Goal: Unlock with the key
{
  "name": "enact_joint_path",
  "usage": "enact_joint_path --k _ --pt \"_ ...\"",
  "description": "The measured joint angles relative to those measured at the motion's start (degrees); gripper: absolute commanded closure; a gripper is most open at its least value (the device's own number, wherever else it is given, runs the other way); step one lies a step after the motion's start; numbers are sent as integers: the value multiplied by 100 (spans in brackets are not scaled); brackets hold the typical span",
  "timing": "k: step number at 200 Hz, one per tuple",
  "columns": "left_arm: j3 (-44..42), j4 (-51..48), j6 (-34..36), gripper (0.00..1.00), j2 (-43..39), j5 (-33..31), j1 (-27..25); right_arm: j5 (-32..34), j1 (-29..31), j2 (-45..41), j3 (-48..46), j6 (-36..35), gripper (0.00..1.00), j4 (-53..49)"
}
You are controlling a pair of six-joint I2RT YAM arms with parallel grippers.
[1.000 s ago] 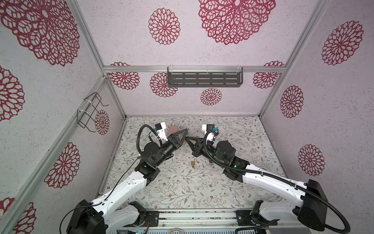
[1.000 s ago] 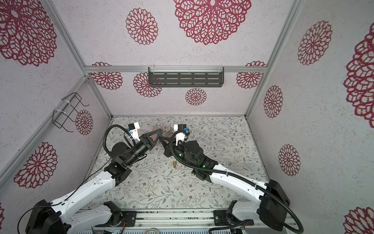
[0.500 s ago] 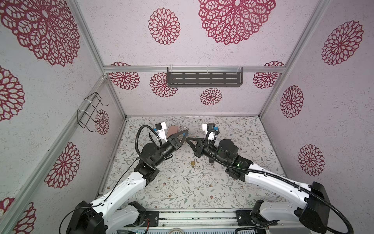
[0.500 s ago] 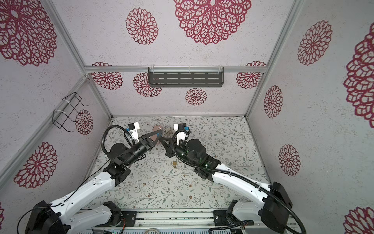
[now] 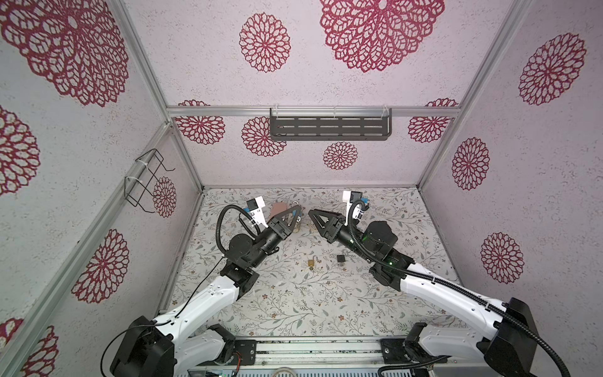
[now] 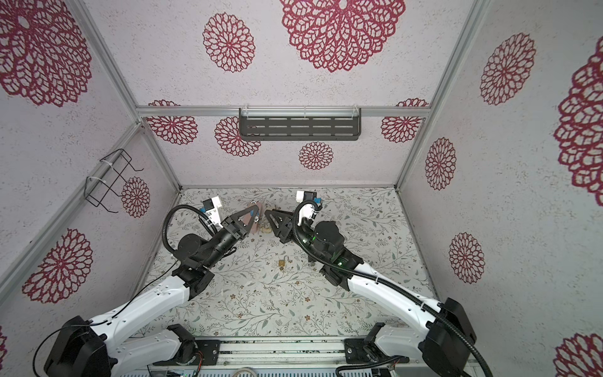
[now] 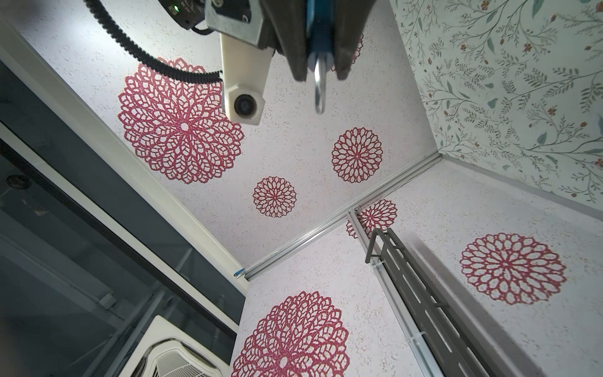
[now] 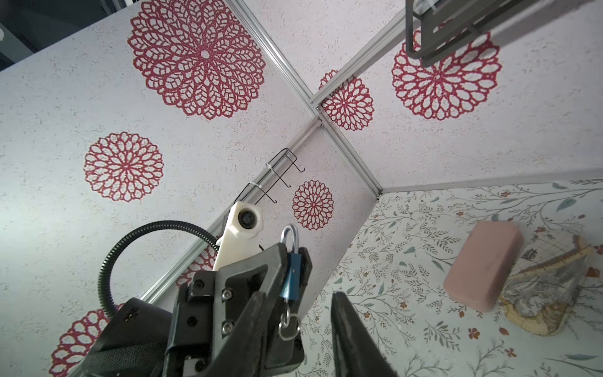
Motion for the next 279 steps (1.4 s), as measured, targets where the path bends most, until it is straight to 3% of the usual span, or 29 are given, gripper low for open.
enact_joint_path --k 105,223,279 --pt "0 354 -24 100 133 -129 -90 -529 0 610 17 468 73 415" --pt "0 501 11 100 186 -240 -98 -496 52 365 -26 457 72 516" --pt "0 492 11 100 232 -240 -101 -505 131 354 -26 343 77 514"
